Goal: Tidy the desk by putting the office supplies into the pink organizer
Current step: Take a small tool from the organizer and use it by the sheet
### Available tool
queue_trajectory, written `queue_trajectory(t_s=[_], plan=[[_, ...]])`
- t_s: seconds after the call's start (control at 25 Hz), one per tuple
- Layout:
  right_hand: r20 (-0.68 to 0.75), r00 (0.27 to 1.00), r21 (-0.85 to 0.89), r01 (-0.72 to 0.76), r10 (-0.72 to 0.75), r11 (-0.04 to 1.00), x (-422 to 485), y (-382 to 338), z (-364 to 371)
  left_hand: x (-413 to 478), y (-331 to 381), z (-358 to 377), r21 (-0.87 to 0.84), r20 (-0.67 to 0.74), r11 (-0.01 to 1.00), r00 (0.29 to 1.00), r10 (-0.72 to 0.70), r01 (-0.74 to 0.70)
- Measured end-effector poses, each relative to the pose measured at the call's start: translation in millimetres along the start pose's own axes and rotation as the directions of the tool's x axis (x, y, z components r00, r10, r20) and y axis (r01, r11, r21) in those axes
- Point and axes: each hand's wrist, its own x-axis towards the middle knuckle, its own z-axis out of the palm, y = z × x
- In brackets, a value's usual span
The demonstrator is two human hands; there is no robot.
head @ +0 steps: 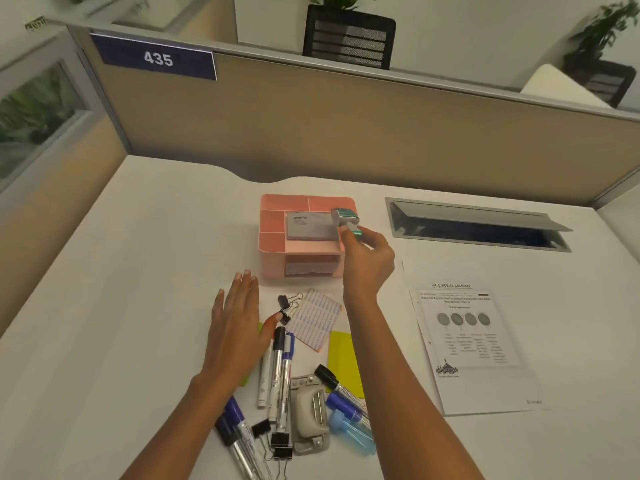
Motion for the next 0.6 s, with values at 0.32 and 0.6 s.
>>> queue_trajectory(t_s=[0.32, 0.6], plan=[[-0.027, 0.995, -0.067, 0.098, -0.1, 0.993, 5.4, 18.1, 43.0, 22.3, -13.1, 2.3, -0.01, 0.0, 1.0, 1.0, -0.006, 0.006], [-0.043, 0.992, -0.104, 0.117, -0.122, 0.988, 8.8, 32.6, 51.3, 34.2, -15.2, 5.4, -0.031, 0.02, 0.999, 1.0, 0.021, -0.021]])
